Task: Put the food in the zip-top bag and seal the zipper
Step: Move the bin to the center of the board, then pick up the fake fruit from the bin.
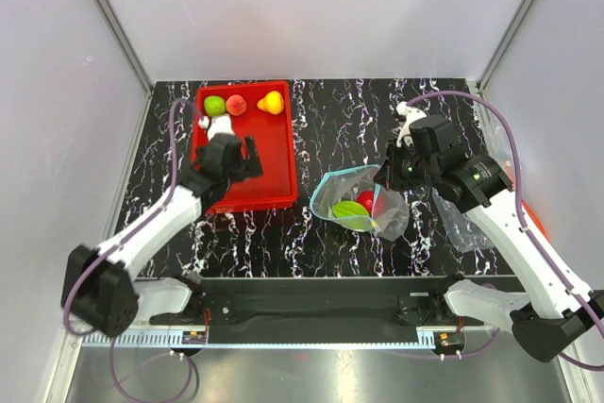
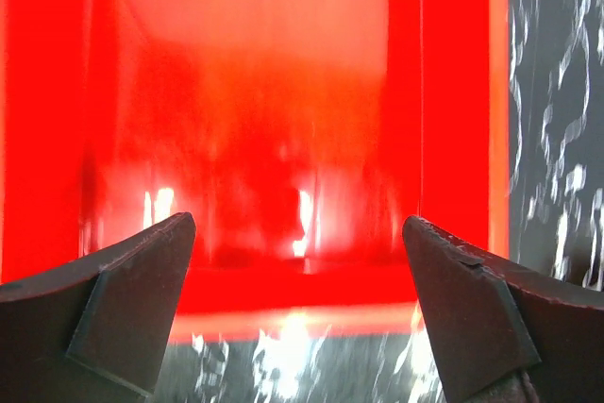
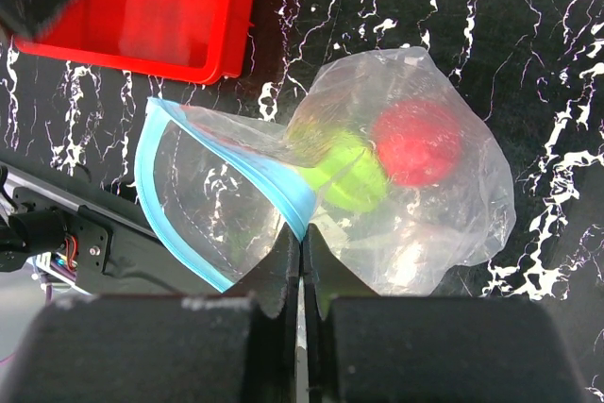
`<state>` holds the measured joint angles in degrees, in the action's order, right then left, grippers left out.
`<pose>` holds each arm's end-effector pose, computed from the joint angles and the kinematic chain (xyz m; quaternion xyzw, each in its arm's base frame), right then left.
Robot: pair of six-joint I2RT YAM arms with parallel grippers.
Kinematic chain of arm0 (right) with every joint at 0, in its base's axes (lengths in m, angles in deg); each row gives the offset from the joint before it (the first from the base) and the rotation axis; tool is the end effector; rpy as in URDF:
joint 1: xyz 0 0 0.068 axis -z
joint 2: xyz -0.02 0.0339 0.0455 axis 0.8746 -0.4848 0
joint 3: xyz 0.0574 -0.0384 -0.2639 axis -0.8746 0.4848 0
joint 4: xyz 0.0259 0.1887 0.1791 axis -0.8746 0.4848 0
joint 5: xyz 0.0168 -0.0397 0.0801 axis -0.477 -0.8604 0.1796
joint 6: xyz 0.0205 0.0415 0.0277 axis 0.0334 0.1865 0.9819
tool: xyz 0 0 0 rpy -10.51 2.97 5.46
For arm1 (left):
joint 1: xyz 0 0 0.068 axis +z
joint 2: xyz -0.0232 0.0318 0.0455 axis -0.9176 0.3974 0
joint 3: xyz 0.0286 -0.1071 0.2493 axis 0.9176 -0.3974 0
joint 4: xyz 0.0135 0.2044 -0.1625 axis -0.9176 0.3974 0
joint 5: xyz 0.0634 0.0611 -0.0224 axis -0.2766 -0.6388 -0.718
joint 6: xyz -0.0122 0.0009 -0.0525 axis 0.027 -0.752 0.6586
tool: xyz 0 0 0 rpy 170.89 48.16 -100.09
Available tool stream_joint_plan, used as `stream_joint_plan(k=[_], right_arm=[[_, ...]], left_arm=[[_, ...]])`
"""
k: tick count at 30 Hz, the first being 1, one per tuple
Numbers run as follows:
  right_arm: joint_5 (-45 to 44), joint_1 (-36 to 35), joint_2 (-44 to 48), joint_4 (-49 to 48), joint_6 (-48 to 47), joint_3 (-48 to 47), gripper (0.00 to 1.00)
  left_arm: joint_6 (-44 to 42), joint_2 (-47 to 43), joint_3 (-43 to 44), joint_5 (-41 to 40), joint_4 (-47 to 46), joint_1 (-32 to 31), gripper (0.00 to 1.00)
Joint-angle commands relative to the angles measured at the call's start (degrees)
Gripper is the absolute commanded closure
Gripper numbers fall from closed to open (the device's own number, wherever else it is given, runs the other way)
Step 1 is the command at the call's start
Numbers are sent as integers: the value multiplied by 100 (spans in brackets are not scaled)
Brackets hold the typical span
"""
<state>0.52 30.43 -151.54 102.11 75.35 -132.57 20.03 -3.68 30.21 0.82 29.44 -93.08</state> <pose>0.1775 0.1077 0.3874 -0.1001 0.9055 0.2038 0.3584 0.2295 -0.1020 0.2606 -0.0892 0.8919 -0.0713 0.4376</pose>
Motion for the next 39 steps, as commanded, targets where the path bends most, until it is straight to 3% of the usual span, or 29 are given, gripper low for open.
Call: stream_joint_plan(k=[1,5,9,12,20,31,37,39], right_arm=[[27,33,-32,-146,-8,-91,100],[106,25,-59,-225,1,-56,100],[133,25,-173,-190,-69,-135,100],[107,33,-225,-190,-131,-197,100],[203,33,-392,-357,-193,-135,100],[177,33,-401,-471,-316,-109,100],[194,33,-358,-454,-316,-83,100],[177,33,-357,-454,-316,-65,100]], left_arm=[[66,854,921,-1144,-106,31,1],[-337,2042,2027,-955,-167,320,1],[-783,3429,3659,-716,237,654,1],[-1066,4230,4418,-751,536,743,1],[-1303,5858,6729,-689,1161,1094,1],[-1647,7730,8796,-788,1678,1437,1],[-1699,8170,9244,-382,1643,1516,1],[-1665,8162,9220,-242,1644,1586,8]])
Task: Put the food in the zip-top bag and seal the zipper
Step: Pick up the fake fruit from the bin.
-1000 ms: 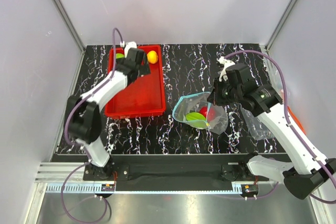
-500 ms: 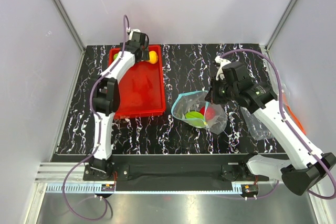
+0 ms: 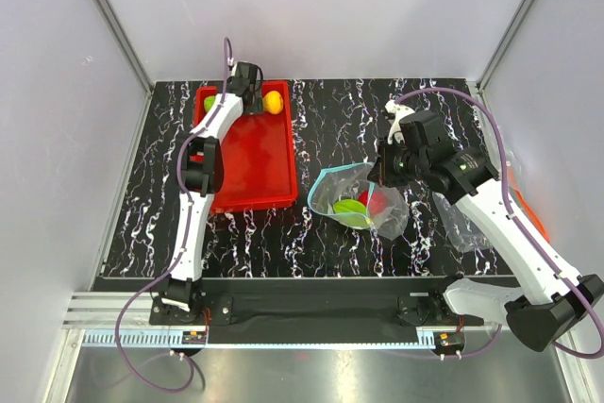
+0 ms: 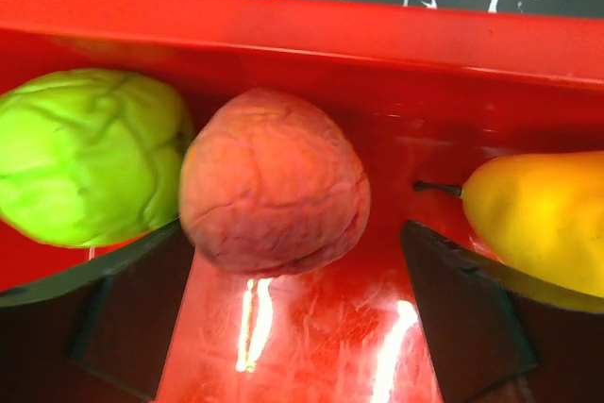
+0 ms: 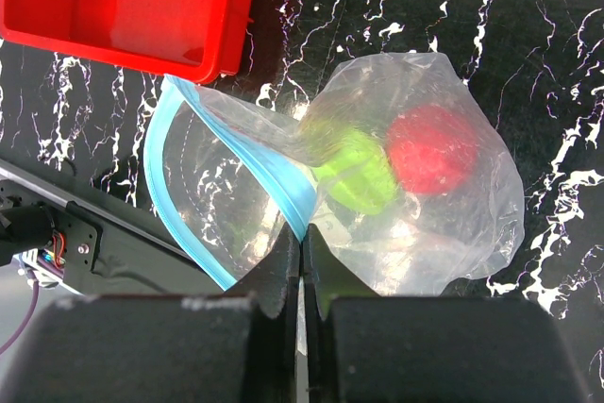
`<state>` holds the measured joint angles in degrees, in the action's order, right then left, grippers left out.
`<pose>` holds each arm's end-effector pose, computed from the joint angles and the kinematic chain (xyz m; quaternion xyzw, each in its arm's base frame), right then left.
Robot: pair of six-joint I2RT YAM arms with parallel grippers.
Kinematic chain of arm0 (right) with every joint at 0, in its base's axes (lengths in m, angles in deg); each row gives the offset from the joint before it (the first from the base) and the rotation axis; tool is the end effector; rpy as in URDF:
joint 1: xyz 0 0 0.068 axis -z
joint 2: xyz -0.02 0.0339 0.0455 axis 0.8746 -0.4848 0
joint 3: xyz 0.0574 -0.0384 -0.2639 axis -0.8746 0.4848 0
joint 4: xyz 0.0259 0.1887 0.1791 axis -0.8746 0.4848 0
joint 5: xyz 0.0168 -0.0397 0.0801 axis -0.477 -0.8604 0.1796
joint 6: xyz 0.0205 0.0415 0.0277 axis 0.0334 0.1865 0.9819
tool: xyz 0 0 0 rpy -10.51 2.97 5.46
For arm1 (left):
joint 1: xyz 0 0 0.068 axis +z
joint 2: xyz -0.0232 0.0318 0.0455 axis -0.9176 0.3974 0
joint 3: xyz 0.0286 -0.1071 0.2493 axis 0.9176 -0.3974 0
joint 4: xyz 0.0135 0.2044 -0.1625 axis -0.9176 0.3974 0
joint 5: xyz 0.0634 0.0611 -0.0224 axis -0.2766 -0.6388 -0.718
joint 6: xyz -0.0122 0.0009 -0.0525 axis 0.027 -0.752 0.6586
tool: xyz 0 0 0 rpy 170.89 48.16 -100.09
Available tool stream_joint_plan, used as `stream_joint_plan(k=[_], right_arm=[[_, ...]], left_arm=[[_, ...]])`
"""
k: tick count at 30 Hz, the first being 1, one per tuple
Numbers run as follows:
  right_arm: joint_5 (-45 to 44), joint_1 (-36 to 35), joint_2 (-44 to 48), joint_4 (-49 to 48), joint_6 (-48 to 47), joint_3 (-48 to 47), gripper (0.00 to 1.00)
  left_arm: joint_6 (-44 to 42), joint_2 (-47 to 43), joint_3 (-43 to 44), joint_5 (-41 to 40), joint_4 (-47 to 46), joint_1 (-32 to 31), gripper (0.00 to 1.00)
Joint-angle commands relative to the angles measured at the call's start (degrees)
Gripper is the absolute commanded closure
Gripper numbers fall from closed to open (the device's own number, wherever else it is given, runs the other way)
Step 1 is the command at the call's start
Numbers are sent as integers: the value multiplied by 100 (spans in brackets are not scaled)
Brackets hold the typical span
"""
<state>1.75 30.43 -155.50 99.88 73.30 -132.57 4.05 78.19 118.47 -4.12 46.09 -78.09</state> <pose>0.1955 0.1193 0.3769 -0.1207 0.9088 0.2008 0.3451 0.5585 -0.0994 0.1687 -0.0835 0.9193 0.1105 0.3683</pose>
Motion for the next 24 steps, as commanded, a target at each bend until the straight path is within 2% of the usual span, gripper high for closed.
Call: stream_joint_plan(k=[1,2,3,4,7,13,17,21,24], right_arm=[[63,33,38,-213,-110,-65,100],[72,33,38,-213,-102,-65,100],[89,33,56,-196,-93,-56,100],[107,33,73,-204,-75,-48,100],[81,33,144,-204,-66,5,100],[46,33,179,-117,-58,5,100],[46,33,126,-125,-58,5,100],[-16,42,74,-90,-66,5,100],[-69,33,47,-81,-66,-12,100]], left_arm=[[-14,-34,367,313,-39,122,13],[47,-34,315,349,-30,157,18],[109,-52,288,593,-22,227,27],[127,-52,279,691,-4,254,31],[197,-165,52,745,-143,307,37],[223,-1193,-1512,1052,-1128,298,55],[259,-1949,-2320,1491,-1374,211,55],[311,-3082,-3452,1825,-1673,88,55],[425,-3803,-3929,2061,-1744,-9,54]])
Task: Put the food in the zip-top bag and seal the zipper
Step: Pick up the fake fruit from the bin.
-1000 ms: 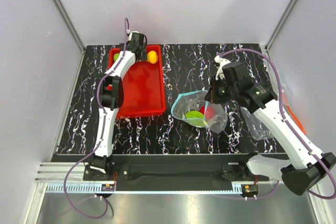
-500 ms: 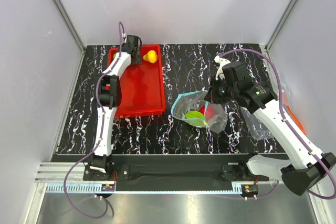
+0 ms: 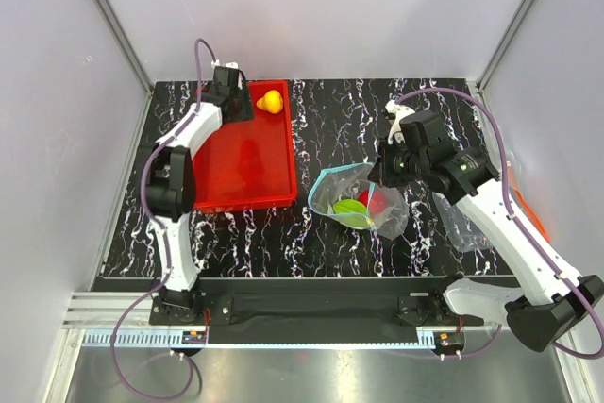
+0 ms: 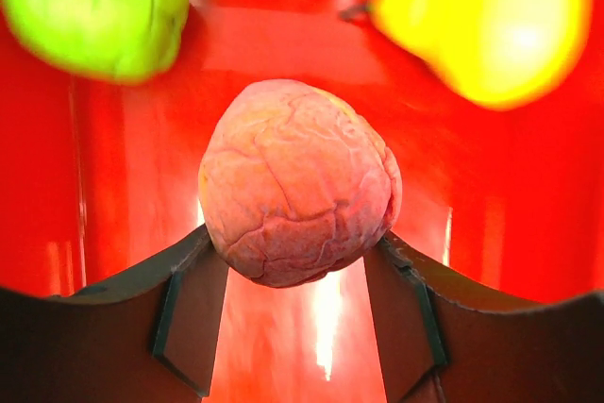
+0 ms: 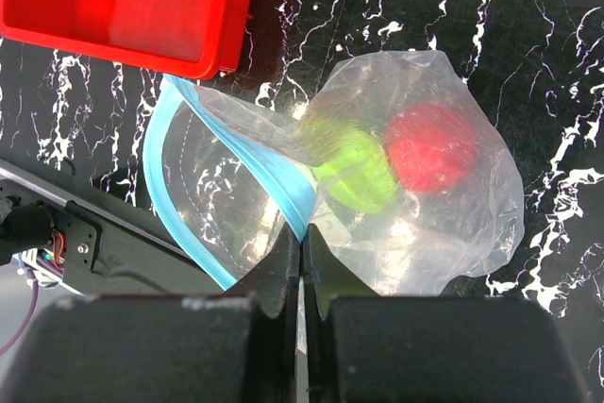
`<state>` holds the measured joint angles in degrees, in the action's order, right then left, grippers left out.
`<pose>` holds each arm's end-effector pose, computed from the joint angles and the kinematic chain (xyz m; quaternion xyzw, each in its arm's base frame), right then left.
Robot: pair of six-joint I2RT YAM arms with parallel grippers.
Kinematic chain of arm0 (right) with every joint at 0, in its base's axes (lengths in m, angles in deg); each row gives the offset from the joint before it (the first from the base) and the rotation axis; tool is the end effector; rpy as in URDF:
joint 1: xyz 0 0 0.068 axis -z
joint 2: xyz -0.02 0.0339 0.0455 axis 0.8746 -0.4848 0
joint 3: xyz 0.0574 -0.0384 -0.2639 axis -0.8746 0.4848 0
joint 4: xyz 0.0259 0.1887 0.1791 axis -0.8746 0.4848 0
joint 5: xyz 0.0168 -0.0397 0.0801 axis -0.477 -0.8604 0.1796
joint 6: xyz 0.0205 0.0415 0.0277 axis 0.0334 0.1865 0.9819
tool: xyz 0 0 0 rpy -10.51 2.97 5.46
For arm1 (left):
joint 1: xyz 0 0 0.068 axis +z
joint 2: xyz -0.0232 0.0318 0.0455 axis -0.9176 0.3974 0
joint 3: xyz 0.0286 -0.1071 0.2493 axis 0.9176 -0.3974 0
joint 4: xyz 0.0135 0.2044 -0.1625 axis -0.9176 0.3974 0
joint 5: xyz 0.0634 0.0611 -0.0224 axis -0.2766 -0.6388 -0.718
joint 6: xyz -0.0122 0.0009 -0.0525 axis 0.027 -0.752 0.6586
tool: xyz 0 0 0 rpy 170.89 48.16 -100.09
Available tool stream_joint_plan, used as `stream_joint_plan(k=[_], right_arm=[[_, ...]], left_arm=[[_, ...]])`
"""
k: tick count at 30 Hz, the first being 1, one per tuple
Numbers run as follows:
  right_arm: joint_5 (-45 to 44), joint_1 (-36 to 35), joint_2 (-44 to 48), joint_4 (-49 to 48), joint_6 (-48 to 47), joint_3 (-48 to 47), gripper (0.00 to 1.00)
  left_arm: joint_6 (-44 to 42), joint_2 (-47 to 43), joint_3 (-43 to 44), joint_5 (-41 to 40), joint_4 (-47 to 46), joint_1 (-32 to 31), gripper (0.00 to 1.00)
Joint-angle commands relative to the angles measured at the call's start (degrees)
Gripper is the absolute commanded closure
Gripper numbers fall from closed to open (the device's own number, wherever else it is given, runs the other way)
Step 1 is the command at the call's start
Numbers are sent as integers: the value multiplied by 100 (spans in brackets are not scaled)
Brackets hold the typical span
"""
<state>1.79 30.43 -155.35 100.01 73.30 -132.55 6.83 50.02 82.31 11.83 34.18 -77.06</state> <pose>0.1947 0.1189 0.3772 -0.1209 0.9088 0.2011 0.3450 0.4737 -0.0831 0.2274 -0.0691 0.9231 -0.0307 0.3769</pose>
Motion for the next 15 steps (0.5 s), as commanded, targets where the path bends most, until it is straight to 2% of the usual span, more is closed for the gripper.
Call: stream_joint_plan(k=[1,7,11,15], right_arm=[[-82,33,32,-86,-66,-23,100],[-170,42,-56,-33,-67,-137,100],[-178,33,-100,-15,-49,-208,100],[-178,33,-91,-7,-31,-199,100]], left_arm=[[183,-1161,-463,537,-579,-147,54],[622,-2401,-1422,1653,-869,-858,55],[710,-3296,-1827,1549,-1054,-1797,54],[983,-3764,-2204,1829,-1133,-2282,54]])
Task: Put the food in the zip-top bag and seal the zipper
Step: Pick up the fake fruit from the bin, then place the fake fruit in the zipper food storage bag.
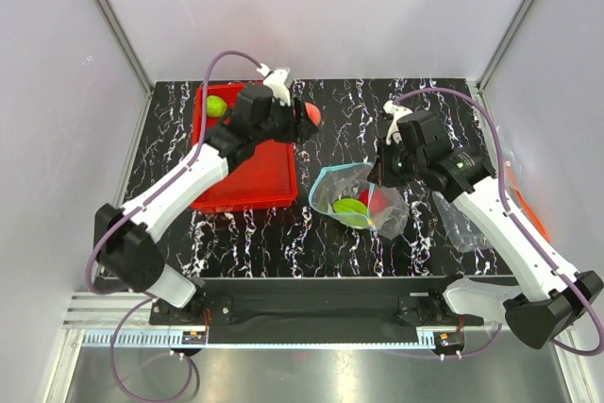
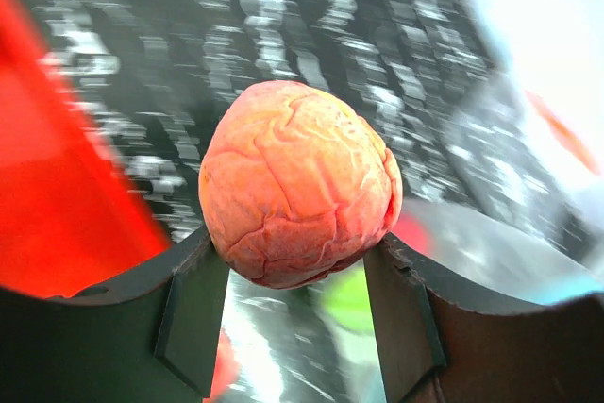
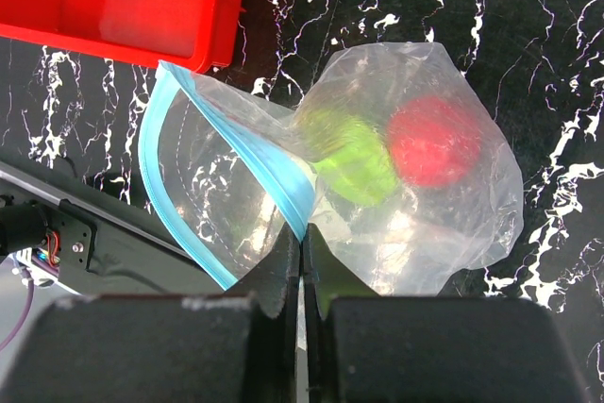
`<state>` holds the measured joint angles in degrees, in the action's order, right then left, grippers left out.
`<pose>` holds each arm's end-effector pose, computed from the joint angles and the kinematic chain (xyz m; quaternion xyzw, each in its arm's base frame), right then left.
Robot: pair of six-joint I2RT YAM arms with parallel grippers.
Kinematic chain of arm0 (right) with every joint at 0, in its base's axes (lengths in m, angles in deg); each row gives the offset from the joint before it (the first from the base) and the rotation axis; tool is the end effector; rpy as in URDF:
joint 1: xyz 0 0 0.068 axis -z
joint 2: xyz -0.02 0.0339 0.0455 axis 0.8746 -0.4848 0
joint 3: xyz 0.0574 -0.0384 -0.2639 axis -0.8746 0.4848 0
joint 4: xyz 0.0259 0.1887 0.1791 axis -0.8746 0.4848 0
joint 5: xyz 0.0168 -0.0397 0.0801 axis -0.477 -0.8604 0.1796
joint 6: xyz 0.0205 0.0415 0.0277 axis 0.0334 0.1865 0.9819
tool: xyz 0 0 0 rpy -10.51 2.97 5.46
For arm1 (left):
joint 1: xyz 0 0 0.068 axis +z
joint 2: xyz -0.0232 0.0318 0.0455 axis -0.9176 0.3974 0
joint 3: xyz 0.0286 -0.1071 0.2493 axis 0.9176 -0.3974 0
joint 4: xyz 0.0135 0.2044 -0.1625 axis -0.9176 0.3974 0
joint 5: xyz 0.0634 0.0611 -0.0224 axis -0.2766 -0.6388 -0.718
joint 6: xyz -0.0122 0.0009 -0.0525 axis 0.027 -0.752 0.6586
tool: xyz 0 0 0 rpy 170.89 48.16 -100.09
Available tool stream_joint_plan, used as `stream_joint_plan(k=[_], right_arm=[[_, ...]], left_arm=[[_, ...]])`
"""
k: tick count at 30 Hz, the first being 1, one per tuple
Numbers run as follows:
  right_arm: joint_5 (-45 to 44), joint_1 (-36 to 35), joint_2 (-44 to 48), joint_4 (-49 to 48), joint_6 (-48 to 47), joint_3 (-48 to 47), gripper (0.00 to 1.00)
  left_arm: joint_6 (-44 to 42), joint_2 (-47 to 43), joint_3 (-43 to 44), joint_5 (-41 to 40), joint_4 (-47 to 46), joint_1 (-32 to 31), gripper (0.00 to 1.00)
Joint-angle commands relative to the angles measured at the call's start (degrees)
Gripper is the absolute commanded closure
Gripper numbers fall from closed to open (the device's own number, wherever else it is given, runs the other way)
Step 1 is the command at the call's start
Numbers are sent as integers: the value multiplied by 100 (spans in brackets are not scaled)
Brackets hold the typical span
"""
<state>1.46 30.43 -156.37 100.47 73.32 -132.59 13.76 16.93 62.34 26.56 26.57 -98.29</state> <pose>0.1983 0.1207 0.3730 -0.1196 0.9140 0.1942 0.3355 0.3033 -0.1928 0.3540 0.0989 0.8377 -0.2961 0.4481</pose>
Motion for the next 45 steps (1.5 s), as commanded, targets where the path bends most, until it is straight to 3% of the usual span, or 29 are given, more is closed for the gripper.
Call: stream_joint_plan(k=[1,8,14,21,24,26,28,31,39,45], right_arm=[[-172,33,11,-53,-33,-177,100],[-225,24,-24,-114,28,-195,100],[-242,33,-85,-44,72,-318,100],[-260,33,2,-53,107,-309,100],[-269,33,29,-44,133,-309,100],[-304,33,55,0,134,-309,100],[-339,25,73,18,125,-292,100],[-357,33,108,9,125,-283,100],[-400,42,134,18,107,-230,100],[-453,33,196,88,37,-169,100]], left_arm=[[316,-534,-251,357,-364,-256,54],[308,-1131,-550,198,-231,-1231,54],[387,-1176,-875,813,-267,-1549,54],[325,-870,-902,981,-188,-1857,53],[238,-544,-814,1234,-135,-1901,46],[106,-412,-788,1385,-126,-2015,30],[-16,-412,-683,1105,5,-2155,25],[-105,-429,-551,718,347,-2182,1],[-518,-728,-226,331,805,-2147,1],[-711,-1008,-146,-64,1086,-1384,1]])
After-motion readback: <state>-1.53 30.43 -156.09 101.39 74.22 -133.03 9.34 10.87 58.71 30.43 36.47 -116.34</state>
